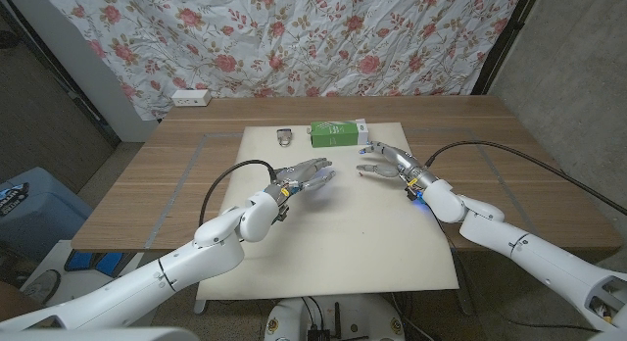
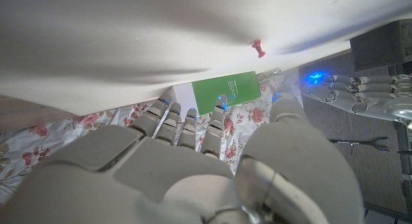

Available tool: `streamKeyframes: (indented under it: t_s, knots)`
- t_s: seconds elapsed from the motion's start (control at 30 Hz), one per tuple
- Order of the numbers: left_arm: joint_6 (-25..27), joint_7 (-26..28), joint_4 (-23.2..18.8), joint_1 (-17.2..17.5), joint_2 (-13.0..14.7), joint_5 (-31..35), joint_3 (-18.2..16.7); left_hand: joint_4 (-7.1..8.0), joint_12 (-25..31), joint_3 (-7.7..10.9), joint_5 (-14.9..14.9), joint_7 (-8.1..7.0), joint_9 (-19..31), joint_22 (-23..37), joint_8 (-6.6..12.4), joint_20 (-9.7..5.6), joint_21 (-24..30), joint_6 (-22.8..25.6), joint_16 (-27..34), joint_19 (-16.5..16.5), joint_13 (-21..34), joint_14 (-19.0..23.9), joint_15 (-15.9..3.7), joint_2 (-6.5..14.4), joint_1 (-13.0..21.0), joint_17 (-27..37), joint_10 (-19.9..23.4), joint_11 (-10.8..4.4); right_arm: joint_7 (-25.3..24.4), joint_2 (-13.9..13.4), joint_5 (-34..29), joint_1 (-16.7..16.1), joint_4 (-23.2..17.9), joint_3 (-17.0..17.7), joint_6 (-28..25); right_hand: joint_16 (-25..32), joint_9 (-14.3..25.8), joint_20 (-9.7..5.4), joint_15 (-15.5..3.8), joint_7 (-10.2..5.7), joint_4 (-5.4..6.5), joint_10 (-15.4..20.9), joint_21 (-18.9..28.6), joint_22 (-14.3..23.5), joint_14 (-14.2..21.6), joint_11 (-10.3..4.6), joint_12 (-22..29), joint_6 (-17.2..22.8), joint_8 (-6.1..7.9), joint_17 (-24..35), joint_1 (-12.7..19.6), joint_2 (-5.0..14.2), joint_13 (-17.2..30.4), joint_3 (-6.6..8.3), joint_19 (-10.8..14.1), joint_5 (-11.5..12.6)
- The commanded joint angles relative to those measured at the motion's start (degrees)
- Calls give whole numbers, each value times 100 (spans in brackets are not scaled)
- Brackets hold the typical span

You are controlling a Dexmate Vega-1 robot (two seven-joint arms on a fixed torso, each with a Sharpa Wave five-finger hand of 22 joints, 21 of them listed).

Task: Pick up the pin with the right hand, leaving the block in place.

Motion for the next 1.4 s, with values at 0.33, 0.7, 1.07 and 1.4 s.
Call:
streamKeyframes:
  t_s: [0.33,0.7,1.07,1.4]
  knots:
    - [-562,803,42,454,1,-641,-637,-9,50,55,9,20,0,18,11,-431,44,110,26,94,10,88,-175,706,61,11,64,-4,-236,230,571,-187,-58,250,185,6,-24,-45,8,-128,163,141,74,10,-2,-54,75,-266,-246,23,-399,116,3,-52,197,-58]
    - [-947,1155,171,686,-17,-1164,-1008,-14,60,76,5,25,-1,17,14,-429,45,158,28,139,10,126,-168,696,61,9,114,-8,38,178,956,-242,-146,391,255,24,-44,-134,1,-92,219,182,106,6,54,6,75,-391,-386,20,-591,188,-7,-90,366,-63]
    - [-1478,1400,523,634,-163,-1538,-1180,-23,62,95,3,36,-1,16,11,-424,43,186,20,169,10,139,-153,690,66,5,143,9,-46,276,1091,-232,-114,497,230,26,-53,-193,-68,-72,207,157,133,2,90,13,57,-492,-486,3,-647,242,-16,-90,532,-63]
    - [-2032,1586,1014,610,-347,-1947,-1323,-32,60,113,2,52,-2,15,6,-423,40,205,15,195,10,154,-145,685,71,2,160,16,156,301,1492,-247,-135,612,162,7,-58,-217,-64,29,237,108,105,-2,78,76,31,-752,-648,-13,-789,321,-27,-113,595,-59]
